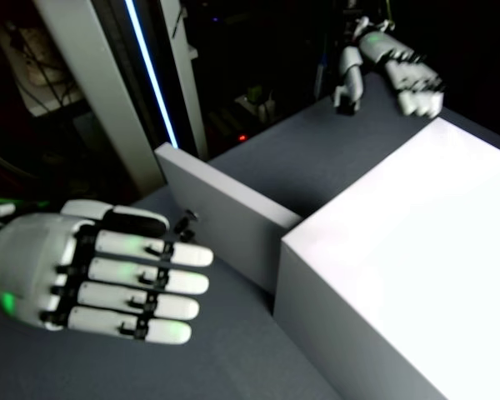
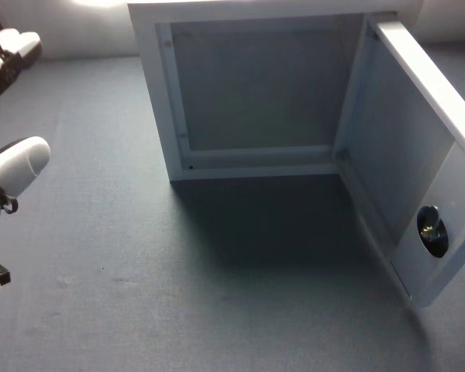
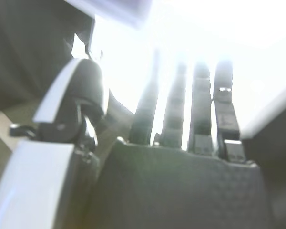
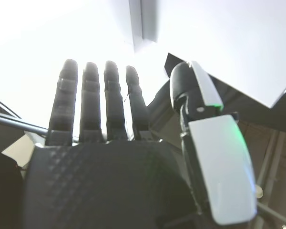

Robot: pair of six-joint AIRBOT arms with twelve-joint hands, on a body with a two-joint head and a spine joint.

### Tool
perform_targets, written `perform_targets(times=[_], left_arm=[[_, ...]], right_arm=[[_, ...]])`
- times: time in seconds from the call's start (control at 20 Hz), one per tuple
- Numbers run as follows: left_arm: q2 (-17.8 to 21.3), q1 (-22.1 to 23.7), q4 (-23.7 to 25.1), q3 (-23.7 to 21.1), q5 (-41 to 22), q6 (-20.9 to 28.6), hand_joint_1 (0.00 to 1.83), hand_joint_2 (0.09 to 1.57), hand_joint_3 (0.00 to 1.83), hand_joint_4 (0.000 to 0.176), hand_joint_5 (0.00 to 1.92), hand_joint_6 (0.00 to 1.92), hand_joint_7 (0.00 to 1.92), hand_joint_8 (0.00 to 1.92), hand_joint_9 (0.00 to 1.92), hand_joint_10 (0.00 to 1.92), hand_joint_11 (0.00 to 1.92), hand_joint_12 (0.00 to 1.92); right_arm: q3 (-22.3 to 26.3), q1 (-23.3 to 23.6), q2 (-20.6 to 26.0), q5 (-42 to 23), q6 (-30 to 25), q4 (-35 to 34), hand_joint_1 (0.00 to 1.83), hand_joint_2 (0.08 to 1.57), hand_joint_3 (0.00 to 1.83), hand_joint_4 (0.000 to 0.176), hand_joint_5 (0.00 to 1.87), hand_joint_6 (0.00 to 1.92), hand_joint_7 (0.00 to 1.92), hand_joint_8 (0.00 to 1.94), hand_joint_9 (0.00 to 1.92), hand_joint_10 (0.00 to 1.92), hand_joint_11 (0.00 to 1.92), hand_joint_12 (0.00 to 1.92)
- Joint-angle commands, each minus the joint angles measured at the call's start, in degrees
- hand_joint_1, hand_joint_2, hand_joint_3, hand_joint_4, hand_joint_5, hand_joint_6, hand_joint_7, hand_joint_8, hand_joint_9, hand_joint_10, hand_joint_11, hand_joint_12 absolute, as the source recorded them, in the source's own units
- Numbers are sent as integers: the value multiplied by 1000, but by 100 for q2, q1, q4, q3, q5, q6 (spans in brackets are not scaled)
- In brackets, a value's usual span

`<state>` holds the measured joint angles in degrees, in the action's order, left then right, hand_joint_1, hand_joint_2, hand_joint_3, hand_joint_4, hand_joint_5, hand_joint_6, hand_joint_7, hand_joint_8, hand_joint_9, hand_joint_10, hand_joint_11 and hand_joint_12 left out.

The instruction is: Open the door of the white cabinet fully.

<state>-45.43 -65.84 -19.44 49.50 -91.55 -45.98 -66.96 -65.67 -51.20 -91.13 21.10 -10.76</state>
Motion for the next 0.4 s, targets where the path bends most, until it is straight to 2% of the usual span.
perform_targets(times=[0.0, 0.15, 0.25, 0.3, 0.35], left_arm=[[29, 56, 28, 43, -746, 90, 222, 1403, 0, 0, 100, 1, 96, 4, 68, 11, 24, 34], [19, 125, 36, 143, -747, 252, 290, 1256, 0, 0, 134, 5, 125, 4, 115, 4, 94, 53], [-5, 269, 131, 185, -748, 296, 365, 1301, 3, 0, 252, 13, 127, 2, 97, 2, 61, 27], [-12, 392, 218, 211, -748, 352, 365, 1301, 3, 0, 252, 13, 127, 2, 97, 2, 61, 27], [-19, 540, 348, 222, -748, 401, 201, 1316, 5, 47, 405, 45, 81, 4, 3, 0, 1, 0]], right_arm=[[24, 27, 32, -974, -1, -170, 801, 1392, 7, 0, 270, 0, 249, 0, 247, 4, 247, 32], [84, 138, 83, -986, 132, -38, 626, 1407, 8, 0, 280, 3, 325, 13, 310, 12, 292, 40], [111, 217, 83, -987, 132, 62, 565, 1417, 3, 0, 287, 0, 384, 8, 390, 13, 363, 46], [154, 315, 88, -988, 134, 174, 565, 1417, 3, 0, 287, 0, 384, 8, 390, 13, 363, 46], [232, 526, 83, -989, 184, 410, 532, 1410, 0, 0, 321, 22, 446, 12, 489, 21, 430, 53]])
